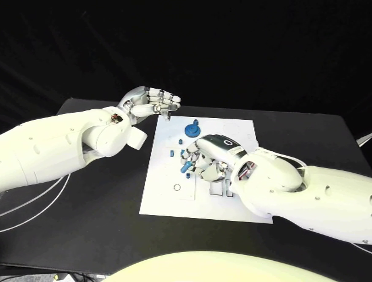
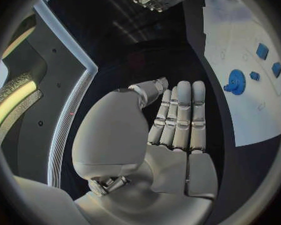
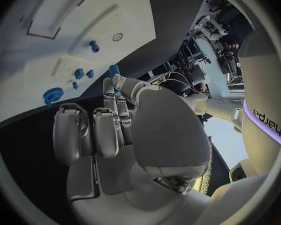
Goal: Assemble the parts on the task board
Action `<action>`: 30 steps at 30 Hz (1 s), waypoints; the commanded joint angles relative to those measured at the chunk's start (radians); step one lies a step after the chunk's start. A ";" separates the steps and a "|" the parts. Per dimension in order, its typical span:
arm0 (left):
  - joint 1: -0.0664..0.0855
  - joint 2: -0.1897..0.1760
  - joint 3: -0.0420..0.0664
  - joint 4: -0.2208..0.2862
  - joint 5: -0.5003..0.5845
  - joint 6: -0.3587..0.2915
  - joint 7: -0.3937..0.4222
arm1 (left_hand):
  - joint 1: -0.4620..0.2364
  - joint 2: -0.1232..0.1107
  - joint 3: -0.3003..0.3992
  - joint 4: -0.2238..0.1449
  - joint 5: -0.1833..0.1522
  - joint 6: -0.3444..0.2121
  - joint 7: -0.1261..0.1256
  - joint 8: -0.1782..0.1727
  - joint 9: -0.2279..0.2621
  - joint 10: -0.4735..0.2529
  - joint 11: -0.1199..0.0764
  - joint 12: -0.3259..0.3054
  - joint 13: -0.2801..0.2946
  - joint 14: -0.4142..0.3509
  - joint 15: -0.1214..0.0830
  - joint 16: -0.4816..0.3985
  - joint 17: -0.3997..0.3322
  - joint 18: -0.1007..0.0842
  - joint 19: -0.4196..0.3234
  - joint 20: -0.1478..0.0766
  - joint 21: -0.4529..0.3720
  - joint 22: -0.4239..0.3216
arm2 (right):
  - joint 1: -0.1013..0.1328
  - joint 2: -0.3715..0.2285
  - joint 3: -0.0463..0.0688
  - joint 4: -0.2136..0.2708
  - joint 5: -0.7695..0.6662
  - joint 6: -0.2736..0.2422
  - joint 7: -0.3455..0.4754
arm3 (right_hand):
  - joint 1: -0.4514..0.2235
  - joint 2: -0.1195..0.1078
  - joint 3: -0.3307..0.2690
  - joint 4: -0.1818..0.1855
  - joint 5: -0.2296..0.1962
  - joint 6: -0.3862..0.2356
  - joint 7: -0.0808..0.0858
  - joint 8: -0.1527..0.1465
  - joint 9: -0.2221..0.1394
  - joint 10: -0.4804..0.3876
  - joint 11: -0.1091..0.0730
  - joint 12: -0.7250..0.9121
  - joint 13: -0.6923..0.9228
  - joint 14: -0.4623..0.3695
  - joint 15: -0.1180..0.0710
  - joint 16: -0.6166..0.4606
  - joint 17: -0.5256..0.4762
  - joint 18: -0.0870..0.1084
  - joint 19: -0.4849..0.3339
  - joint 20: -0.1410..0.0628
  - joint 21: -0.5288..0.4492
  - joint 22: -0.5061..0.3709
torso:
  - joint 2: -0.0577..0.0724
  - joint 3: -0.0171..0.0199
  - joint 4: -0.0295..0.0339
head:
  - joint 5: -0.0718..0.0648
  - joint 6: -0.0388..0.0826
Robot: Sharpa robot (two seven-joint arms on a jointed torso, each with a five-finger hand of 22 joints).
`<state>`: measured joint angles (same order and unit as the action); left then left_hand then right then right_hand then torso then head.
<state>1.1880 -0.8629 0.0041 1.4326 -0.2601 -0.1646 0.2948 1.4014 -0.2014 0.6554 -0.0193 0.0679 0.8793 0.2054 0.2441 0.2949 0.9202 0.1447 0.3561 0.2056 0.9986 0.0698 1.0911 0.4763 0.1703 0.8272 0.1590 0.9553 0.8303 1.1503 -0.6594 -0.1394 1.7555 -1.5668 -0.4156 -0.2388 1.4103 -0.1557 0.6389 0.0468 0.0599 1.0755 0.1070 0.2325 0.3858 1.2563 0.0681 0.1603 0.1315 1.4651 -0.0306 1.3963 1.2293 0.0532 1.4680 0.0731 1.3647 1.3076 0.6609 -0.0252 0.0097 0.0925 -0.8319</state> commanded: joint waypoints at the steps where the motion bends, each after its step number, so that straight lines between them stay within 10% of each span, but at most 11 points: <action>1: 0.001 0.005 0.001 0.001 0.008 0.011 0.008 | -0.001 0.002 -0.001 -0.004 0.006 -0.007 0.003 0.006 -0.002 -0.007 0.002 0.006 -0.001 -0.006 -0.001 -0.005 -0.001 0.014 0.004 0.004 0.001 0.001 | -0.011 0.020 -0.002 -0.013 -0.016 0.017 0.023 | -0.009 0.003 0.003 -0.001 -0.002 0.003 0.007 0.026 0.075 0.030 -0.026 -0.004 0.000 0.041 -0.005 0.002 -0.001 -0.012 0.049 -0.008 -0.003 0.172 | 0.001 -0.0008 0.0026 | 0.006 -0.001; 30: 0.001 0.003 0.001 0.006 0.008 0.012 0.006 | -0.005 0.002 -0.002 -0.002 0.004 -0.010 0.003 0.005 -0.003 -0.008 0.003 0.008 -0.001 -0.004 -0.001 -0.005 -0.001 0.014 0.004 0.005 0.001 0.001 | -0.055 0.101 -0.016 -0.086 -0.084 0.122 -0.047 | -0.015 0.003 0.009 -0.009 -0.001 0.000 0.009 0.027 0.079 0.030 -0.025 -0.008 0.002 0.041 -0.004 0.001 -0.002 -0.012 0.049 -0.008 -0.002 0.173 | 0.001 0.0009 0.0009 | 0.022 -0.017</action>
<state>1.1883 -0.8606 0.0039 1.4355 -0.2587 -0.1646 0.2946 1.4014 -0.2014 0.6554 -0.0193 0.0678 0.8756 0.2090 0.2441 0.2930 0.9166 0.1484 0.3602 0.2057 0.9986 0.0698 1.0912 0.4764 0.1702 0.8272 0.1590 0.9554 0.8301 1.0964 -0.5604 -0.1552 1.6698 -1.6226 -0.3291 -0.2657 1.3959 -0.1596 0.6433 0.0397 0.0572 1.0741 0.1089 0.2479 0.3865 1.2607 0.0650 0.1570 0.1319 1.4651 -0.0304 1.3962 1.2271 0.0533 1.4680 0.0731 1.3647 1.3074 0.6626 -0.0244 0.0107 0.1147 -0.8487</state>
